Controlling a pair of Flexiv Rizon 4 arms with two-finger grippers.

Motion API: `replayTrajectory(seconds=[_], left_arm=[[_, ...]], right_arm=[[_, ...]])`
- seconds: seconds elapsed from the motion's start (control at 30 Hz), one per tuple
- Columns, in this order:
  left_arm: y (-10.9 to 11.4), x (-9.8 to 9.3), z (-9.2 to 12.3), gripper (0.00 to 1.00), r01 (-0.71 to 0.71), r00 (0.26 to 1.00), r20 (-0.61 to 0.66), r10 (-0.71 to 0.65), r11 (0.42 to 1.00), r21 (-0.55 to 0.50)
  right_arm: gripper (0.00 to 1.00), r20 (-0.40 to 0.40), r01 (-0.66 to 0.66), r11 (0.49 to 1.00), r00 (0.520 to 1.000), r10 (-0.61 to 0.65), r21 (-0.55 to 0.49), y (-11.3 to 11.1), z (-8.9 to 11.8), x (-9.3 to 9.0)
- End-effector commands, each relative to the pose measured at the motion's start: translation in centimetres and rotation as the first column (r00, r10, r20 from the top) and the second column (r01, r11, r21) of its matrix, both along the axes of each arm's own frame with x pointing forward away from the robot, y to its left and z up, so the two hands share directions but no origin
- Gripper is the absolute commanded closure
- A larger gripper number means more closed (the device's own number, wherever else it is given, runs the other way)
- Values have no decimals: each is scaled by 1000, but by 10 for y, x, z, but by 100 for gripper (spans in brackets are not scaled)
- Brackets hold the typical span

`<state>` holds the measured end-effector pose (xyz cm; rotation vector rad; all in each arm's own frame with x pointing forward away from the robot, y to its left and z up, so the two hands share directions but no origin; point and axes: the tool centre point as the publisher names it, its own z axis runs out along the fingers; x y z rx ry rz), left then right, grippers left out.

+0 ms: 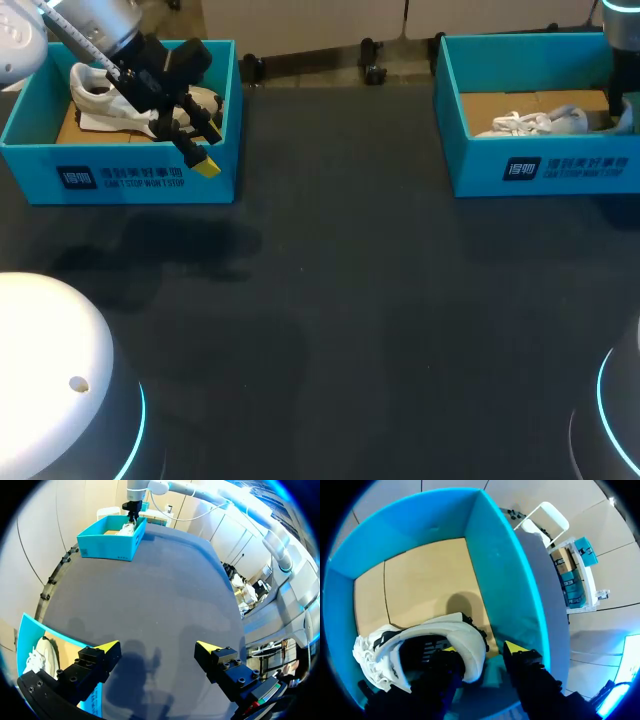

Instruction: Take the shoe out of the shoebox, open the shoe tongue, remove and reinsert the insole, then place the shoe into the shoebox

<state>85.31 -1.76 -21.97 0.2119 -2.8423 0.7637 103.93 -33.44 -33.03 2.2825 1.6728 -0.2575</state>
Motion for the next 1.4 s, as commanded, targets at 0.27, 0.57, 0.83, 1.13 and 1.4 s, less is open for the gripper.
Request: replayTrajectory(seconds=[0.27,0.57,0.83,1.13,1.4], left_arm=[[1,-1,0,0,-1,1000,1,1,1000,1],[1,-1,0,0,-1,1000,1,1,1000,1],[1,-1,0,0,-1,1000,1,1,1000,1],[1,-1,0,0,-1,1000,1,1,1000,1],[1,-1,0,0,-1,1000,1,1,1000,1]], right_arm=[[53,25,-13,1000,1000,13,-5,15,28,-10],[46,38,-45,997,998,42,71,27,70,-19],[14,28,-135,982,991,132,134,46,98,-33],[2,-13,-216,963,975,221,163,76,122,-58],[0,-17,-204,959,977,212,198,90,140,-81]])
